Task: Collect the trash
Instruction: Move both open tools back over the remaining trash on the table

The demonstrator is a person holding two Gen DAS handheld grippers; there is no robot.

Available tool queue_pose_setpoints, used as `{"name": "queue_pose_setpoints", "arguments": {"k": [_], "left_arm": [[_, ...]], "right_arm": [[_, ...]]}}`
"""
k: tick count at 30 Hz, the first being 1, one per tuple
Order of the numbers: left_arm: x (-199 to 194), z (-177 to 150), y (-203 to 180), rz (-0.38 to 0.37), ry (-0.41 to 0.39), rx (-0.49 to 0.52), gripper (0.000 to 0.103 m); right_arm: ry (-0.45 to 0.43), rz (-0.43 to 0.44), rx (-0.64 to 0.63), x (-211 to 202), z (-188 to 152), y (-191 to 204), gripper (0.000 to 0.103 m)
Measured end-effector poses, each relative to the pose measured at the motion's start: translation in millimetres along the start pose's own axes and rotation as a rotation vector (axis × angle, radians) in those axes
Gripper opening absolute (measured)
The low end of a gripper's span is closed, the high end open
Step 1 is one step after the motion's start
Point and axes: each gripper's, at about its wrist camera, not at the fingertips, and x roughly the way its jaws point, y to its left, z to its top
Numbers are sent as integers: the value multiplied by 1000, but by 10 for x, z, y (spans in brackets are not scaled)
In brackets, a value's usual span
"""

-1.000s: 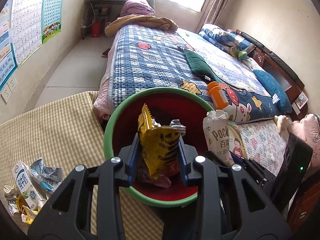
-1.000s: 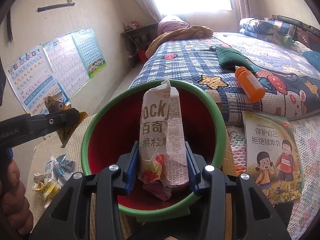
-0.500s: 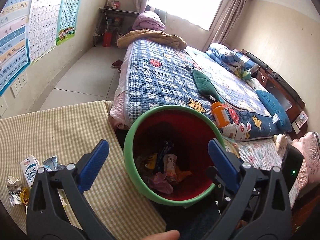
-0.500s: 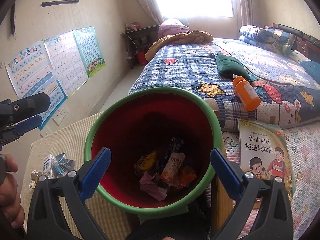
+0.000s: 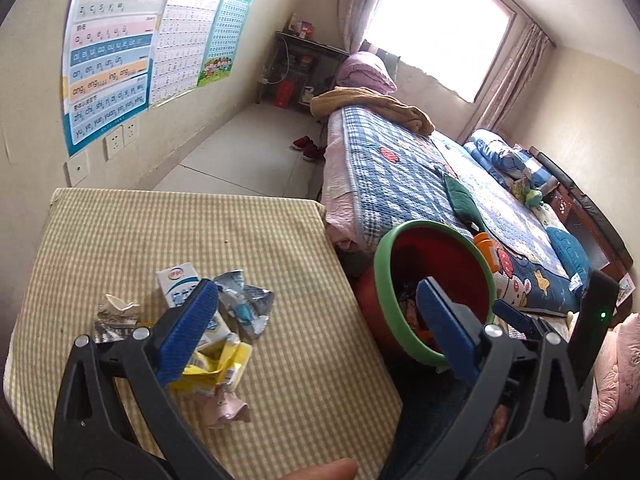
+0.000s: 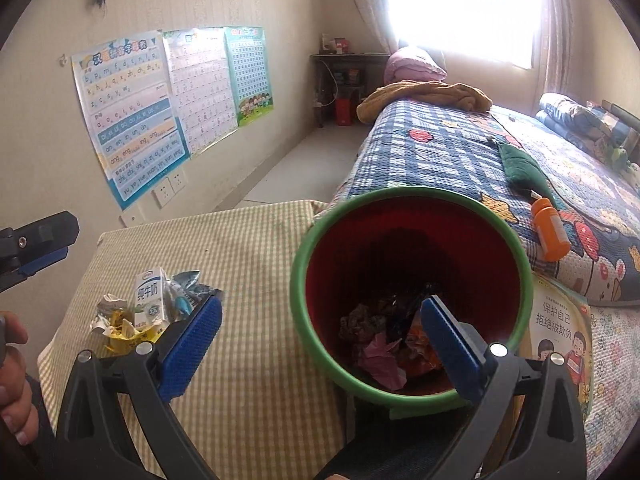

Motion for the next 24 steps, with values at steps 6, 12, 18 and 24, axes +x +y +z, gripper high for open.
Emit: {"name": "queue_pose_setpoints", "arguments": {"k": [6,12,18,24], "left_arm": [[-328,-153,611,98,-22,-103,97],[-628,-290,1032,153,-66,-188,97],[-815,-458,1412,215,-90,-259,97],[-856,-636,1792,258,-85,-358,97]], "right_arm": [[29,101,-120,49,-31,623,96],[67,169,-190,110,-87,1059,96],[99,190,-219,185,-167,1324,96],[136,199,-266,290,-237,1556,96]]}}
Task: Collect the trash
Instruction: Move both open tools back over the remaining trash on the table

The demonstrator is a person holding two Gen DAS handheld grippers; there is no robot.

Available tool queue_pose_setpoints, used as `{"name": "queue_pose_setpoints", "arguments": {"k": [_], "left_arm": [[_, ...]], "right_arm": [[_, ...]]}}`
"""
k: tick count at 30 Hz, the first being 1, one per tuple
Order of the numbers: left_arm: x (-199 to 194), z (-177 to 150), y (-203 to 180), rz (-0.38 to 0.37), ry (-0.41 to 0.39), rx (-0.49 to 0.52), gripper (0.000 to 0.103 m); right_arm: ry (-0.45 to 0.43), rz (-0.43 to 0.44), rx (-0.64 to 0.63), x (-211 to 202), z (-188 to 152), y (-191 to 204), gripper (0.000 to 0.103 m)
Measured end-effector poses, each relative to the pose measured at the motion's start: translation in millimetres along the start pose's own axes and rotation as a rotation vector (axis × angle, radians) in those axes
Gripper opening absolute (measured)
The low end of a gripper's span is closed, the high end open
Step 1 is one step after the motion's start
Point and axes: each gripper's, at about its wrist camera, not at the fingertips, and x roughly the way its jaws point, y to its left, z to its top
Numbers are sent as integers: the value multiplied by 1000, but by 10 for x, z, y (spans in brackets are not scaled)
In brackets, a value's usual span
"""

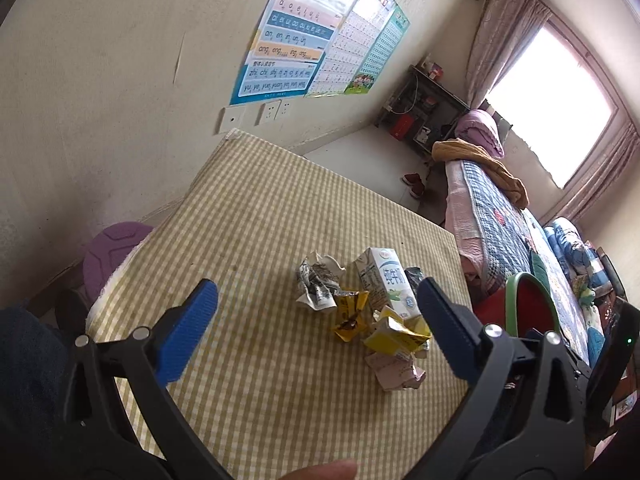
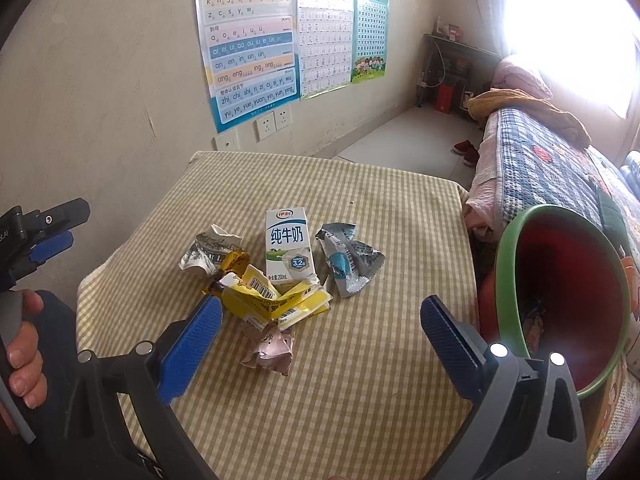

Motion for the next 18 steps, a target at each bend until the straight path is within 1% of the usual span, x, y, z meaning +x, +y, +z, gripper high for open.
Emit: {"name": "queue_pose_setpoints", "arguments": {"k": [4,9,13,18], "left_arm": [[49,-16,155,15,10,-34,97],[137,-53,257,15,40,-60,97],[225,-80,292,15,71,-61,97],[365,-99,225,4,113,-48,97]], "right_arm": [[18,8,-25,90,19,126,96],[36,16,-39,189,30,209,96],[47,21,-28,270,52,192,96],[54,14,-3,368,76,98,96]]}}
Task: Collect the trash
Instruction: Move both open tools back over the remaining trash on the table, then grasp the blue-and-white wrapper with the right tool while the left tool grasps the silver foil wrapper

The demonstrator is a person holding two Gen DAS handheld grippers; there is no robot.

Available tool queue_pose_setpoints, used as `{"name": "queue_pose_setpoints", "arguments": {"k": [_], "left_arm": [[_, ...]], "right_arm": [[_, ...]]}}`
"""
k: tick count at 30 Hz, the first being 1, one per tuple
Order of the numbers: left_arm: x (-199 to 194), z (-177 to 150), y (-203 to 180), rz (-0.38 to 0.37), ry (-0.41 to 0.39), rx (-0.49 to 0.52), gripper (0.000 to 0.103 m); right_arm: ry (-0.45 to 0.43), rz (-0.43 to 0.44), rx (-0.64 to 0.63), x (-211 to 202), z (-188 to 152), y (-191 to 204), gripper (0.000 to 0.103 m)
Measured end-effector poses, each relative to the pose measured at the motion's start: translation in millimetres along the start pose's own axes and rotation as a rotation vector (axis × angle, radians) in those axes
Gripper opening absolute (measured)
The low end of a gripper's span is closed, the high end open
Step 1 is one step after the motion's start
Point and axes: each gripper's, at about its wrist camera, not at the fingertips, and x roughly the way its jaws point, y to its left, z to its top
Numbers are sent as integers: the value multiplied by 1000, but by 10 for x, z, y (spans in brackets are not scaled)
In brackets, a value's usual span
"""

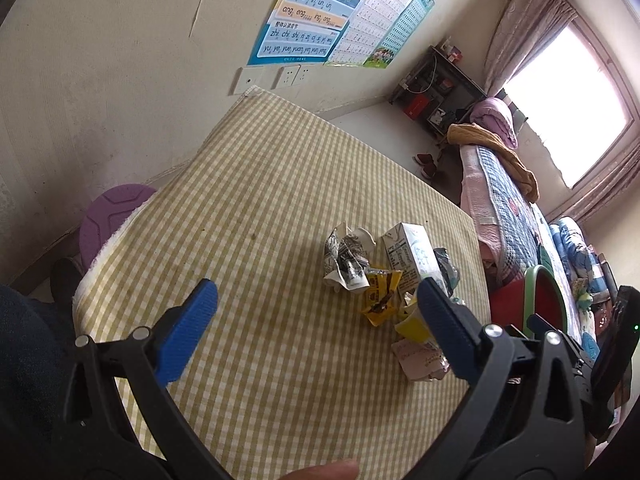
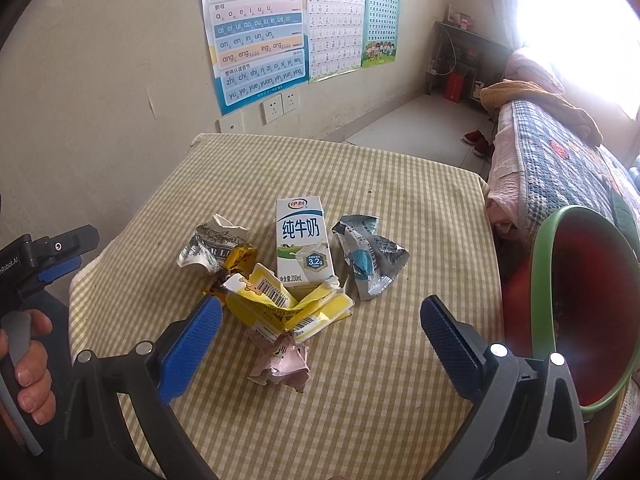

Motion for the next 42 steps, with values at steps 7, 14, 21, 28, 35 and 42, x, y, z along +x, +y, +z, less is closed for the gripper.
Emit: {"name": "queue_pose_setpoints", "arguments": {"k": [7,14,21,28,35,42], "left_arm": [[218,-1,-160,-8,48,40,97],[480,66,-239,11,96,56,97],[793,158,-300,47,145,95,96],[1055,89,-212,62,194,87,80],[1191,55,-207,57,206,111,53],[1188,32,-211,54,194,133,40]], "right_arm": [[4,-6,50,114,58,-194,96],[15,-8,83,316,139,-361,96],[54,-5,91,668,248,-475,96],[80,-25,55,968,275,-507,96],[105,-6,45,1211,266,-546,96],[98,22,75,1238,296,-610,89]]}}
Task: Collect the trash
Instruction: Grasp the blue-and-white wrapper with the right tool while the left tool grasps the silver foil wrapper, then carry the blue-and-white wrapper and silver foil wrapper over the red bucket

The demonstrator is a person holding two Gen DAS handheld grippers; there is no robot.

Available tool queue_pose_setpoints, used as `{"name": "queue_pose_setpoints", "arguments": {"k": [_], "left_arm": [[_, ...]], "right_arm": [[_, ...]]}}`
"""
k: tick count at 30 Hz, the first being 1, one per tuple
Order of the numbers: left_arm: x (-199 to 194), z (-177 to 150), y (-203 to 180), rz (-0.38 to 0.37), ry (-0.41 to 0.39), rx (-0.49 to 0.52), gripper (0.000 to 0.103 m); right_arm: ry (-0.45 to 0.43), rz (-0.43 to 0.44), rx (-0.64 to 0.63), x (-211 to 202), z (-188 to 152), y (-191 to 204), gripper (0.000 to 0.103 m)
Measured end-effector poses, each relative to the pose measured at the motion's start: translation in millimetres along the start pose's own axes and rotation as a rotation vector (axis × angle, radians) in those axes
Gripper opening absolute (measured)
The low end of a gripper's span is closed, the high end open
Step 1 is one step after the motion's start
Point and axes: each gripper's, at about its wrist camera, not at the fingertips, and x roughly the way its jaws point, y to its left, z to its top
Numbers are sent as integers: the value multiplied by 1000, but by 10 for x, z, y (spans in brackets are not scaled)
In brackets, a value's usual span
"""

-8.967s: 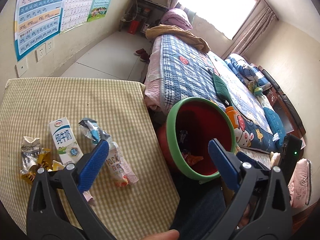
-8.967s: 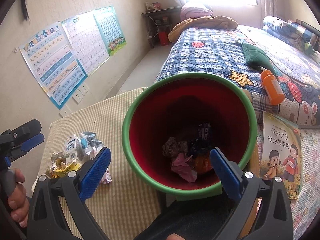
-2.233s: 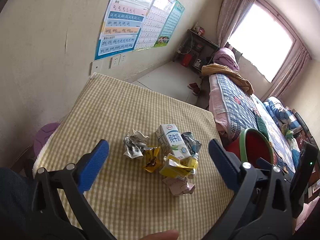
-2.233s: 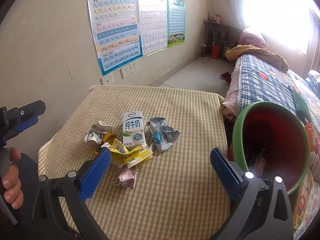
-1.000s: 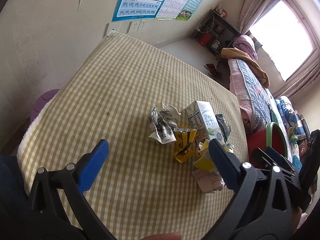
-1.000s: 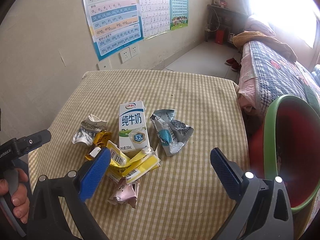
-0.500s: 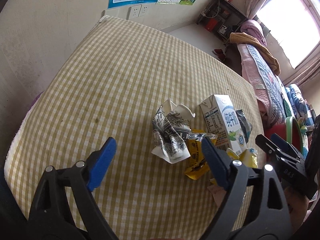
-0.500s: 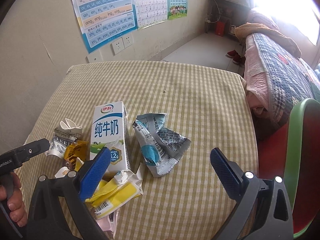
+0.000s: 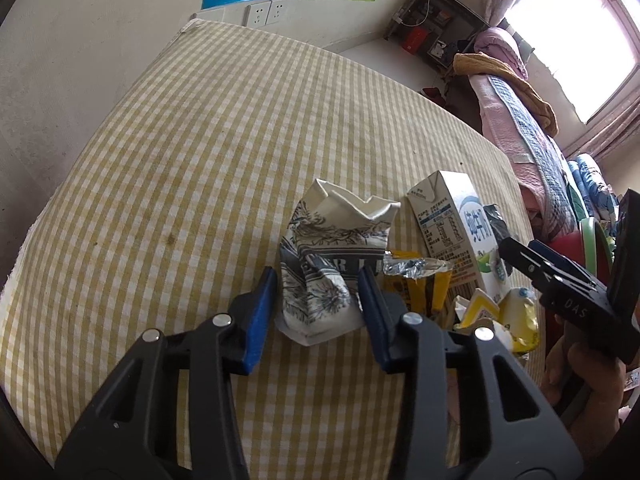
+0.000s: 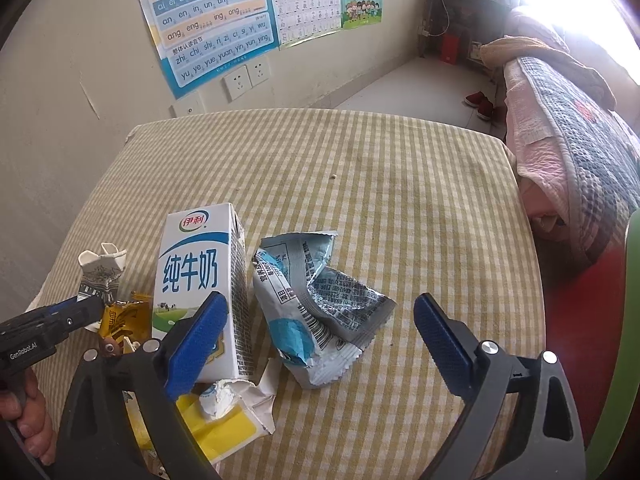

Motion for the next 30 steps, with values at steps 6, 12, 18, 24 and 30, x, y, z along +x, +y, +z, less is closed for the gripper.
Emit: {"name": "queue_pose_setpoints", "arguments": {"k": [6,12,18,24,30], "left_arm": [[-16,-10,15,4,-7,-7,40],[-32,-27,-27,4,-16,13,39],[-114,-33,-51,3,-40,28,39],[-296,-30,-49,20,-84,34,39],[-575,-52,-58,36,-143,40,39]], "right_arm": [[25,-10,40,31,-23,-92,80],[57,2,14,110,-81,-49,38],[36,7,15,-23,-95,-50,28],[-2,25,31,-294,-119,-19,27],[-57,49,40,-623,-66,65,27]]}}
